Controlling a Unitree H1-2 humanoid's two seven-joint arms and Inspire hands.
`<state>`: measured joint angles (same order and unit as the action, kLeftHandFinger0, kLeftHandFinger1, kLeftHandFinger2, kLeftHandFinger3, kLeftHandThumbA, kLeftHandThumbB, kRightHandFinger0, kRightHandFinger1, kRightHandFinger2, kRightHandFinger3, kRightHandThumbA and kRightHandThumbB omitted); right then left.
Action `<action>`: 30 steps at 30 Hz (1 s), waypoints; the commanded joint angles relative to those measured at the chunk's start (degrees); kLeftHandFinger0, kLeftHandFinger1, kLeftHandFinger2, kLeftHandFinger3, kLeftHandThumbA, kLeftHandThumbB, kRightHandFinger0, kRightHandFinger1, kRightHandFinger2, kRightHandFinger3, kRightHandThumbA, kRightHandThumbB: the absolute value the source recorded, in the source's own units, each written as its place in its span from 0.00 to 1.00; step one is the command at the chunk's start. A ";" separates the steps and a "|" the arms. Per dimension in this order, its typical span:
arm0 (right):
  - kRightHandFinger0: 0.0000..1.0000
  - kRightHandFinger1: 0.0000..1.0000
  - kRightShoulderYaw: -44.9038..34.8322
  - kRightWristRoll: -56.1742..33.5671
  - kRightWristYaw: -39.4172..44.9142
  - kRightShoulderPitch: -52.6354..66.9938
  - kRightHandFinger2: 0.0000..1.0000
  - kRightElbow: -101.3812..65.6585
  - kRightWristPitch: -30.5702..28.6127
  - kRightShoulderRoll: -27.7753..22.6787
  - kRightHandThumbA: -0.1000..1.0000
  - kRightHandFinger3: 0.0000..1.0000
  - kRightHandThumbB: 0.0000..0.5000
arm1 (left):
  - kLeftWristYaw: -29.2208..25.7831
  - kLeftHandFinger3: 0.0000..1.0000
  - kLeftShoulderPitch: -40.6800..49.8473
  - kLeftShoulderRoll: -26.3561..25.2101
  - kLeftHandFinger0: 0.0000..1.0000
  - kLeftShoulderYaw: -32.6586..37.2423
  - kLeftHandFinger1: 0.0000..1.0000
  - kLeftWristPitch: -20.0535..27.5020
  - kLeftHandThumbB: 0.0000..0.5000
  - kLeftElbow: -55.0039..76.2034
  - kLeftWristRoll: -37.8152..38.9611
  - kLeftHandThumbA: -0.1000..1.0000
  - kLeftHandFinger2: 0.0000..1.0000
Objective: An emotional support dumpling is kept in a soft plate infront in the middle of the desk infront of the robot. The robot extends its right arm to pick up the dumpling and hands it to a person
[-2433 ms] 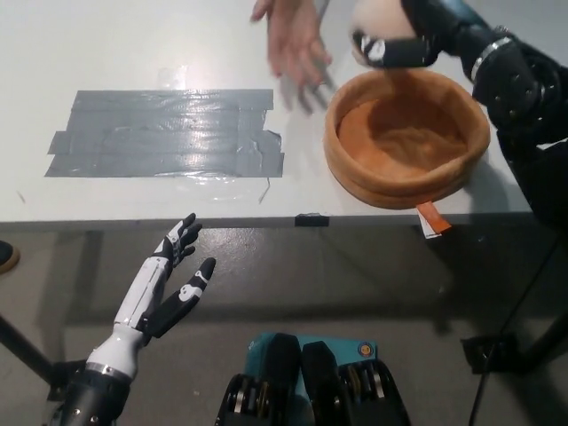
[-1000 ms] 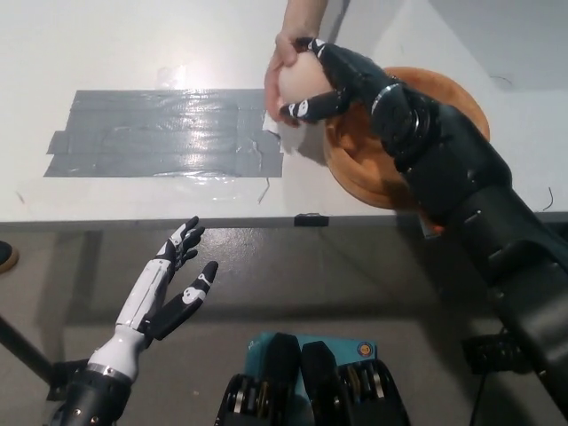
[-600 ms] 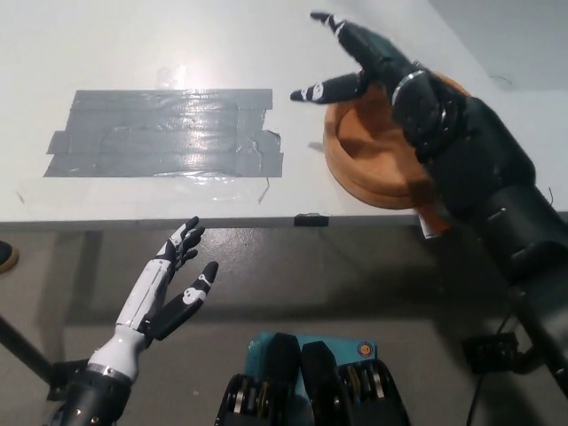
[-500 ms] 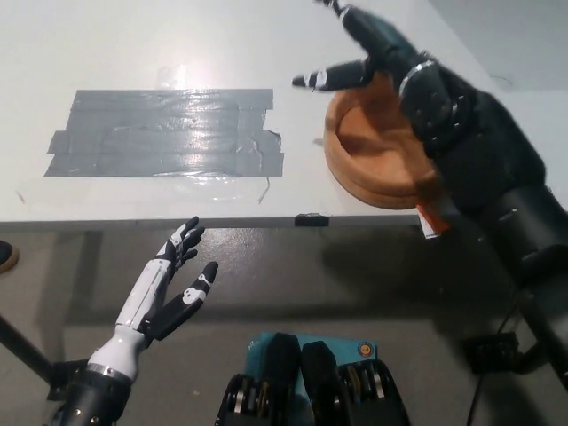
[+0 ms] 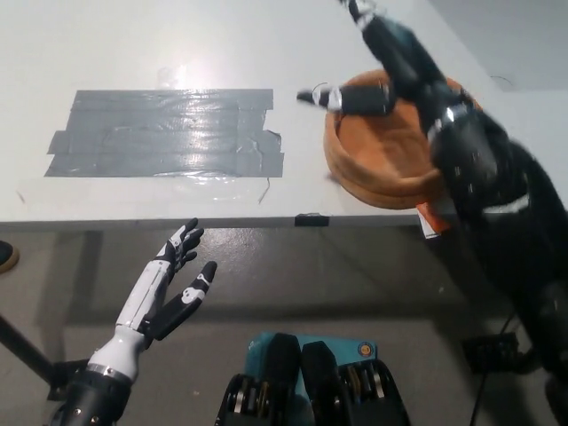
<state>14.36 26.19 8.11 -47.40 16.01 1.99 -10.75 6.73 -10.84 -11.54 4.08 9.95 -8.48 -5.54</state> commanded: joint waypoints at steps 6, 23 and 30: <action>1.00 1.00 -3.77 -8.18 4.42 22.77 1.00 -45.61 4.17 -3.46 0.95 1.00 0.78 | -0.14 1.00 -4.23 -0.83 1.00 -0.48 1.00 1.90 0.53 0.04 -0.53 0.70 1.00; 1.00 1.00 -6.53 -12.78 2.57 36.41 1.00 -28.32 -1.33 -2.43 0.89 1.00 0.59 | 0.34 1.00 -1.64 -0.62 1.00 0.07 1.00 2.10 0.55 0.02 -0.34 0.69 1.00; 1.00 1.00 -6.55 -14.45 2.32 36.05 1.00 -17.36 -4.84 -1.56 0.90 1.00 0.60 | 0.26 1.00 -0.38 -0.60 1.00 0.35 1.00 2.30 0.56 0.37 -0.72 0.68 1.00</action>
<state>8.30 14.93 10.32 -10.48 -3.32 1.56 -12.67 6.74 -11.32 -11.65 4.21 10.13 -9.33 -5.78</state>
